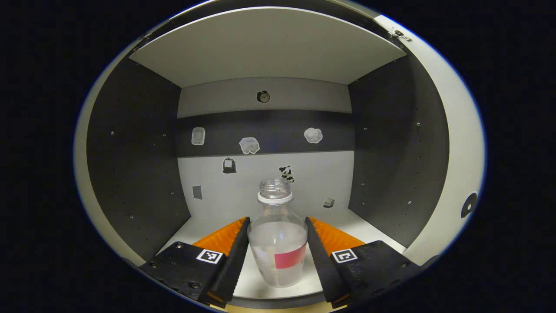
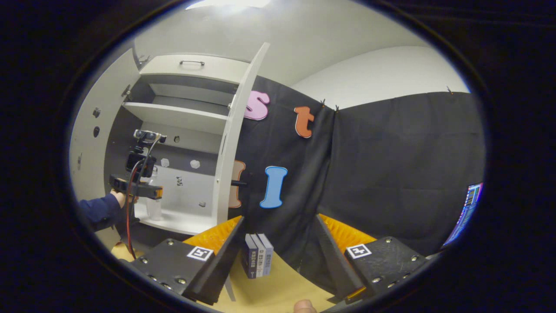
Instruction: Grasp the bottle in the cabinet with the left hand and place it on the coaster, then close the right door with the right hand and the left door with the left hand.
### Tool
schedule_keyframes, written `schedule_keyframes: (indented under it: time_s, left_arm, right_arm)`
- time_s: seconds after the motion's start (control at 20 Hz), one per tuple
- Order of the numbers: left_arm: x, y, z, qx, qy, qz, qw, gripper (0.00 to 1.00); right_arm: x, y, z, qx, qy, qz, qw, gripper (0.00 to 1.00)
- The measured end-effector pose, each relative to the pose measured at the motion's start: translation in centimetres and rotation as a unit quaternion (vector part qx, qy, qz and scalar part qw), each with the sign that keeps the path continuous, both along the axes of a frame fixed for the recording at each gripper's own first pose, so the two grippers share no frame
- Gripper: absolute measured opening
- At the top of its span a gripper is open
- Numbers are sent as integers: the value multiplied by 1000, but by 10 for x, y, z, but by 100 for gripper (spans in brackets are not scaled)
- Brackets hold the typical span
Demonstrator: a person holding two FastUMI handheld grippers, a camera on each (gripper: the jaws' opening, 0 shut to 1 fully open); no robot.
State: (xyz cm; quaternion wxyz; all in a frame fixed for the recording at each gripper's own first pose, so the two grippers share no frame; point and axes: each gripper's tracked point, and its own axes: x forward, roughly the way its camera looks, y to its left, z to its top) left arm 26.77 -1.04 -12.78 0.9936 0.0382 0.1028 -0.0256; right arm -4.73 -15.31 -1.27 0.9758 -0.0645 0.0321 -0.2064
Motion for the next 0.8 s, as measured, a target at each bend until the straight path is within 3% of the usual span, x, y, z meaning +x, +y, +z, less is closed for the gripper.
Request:
schedule_keyframes:
  time_s: [0.5,0.8]
  left_arm:
    - [-118,0,19,-46,-1,-69,997,76]
    - [-187,17,-27,-66,42,-76,994,76]
  right_arm:
    - [-7,3,3,27,-13,42,999,96]
    - [-11,8,3,39,-16,73,996,94]
